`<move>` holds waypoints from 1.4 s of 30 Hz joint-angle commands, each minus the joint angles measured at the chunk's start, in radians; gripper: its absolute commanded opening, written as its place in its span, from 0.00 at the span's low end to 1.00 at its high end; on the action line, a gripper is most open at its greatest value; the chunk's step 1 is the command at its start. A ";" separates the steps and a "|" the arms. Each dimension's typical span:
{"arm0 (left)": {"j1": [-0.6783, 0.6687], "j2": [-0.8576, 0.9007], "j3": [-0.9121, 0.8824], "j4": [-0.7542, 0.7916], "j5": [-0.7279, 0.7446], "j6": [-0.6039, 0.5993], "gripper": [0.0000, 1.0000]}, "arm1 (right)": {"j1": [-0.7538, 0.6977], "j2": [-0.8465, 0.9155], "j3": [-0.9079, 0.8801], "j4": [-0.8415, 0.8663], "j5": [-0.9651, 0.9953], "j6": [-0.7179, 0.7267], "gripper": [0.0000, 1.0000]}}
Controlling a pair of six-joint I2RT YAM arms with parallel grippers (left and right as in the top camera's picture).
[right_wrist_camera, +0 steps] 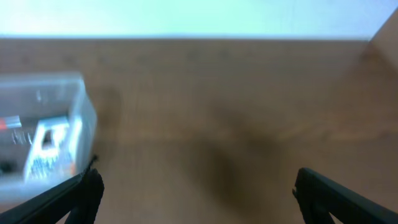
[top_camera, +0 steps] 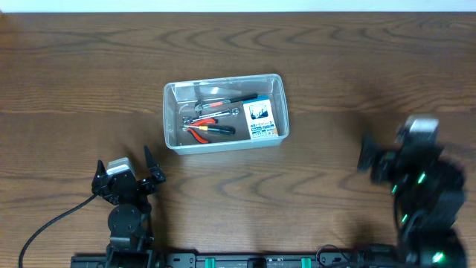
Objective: Pack container
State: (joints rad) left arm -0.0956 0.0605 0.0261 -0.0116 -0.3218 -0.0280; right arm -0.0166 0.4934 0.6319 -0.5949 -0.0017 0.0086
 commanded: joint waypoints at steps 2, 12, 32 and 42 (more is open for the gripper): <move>-0.003 -0.004 -0.022 -0.029 -0.020 0.002 0.98 | 0.011 -0.200 -0.206 0.008 -0.033 0.013 0.99; -0.003 -0.004 -0.022 -0.029 -0.020 0.002 0.98 | 0.011 -0.477 -0.457 0.001 -0.032 0.013 0.99; -0.003 -0.004 -0.022 -0.029 -0.020 0.002 0.98 | 0.011 -0.488 -0.480 0.003 -0.025 0.013 0.99; -0.003 -0.004 -0.022 -0.029 -0.019 0.002 0.98 | 0.011 -0.488 -0.480 0.003 -0.025 0.013 0.99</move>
State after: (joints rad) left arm -0.0956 0.0605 0.0261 -0.0113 -0.3218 -0.0280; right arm -0.0166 0.0166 0.1616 -0.5938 -0.0273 0.0086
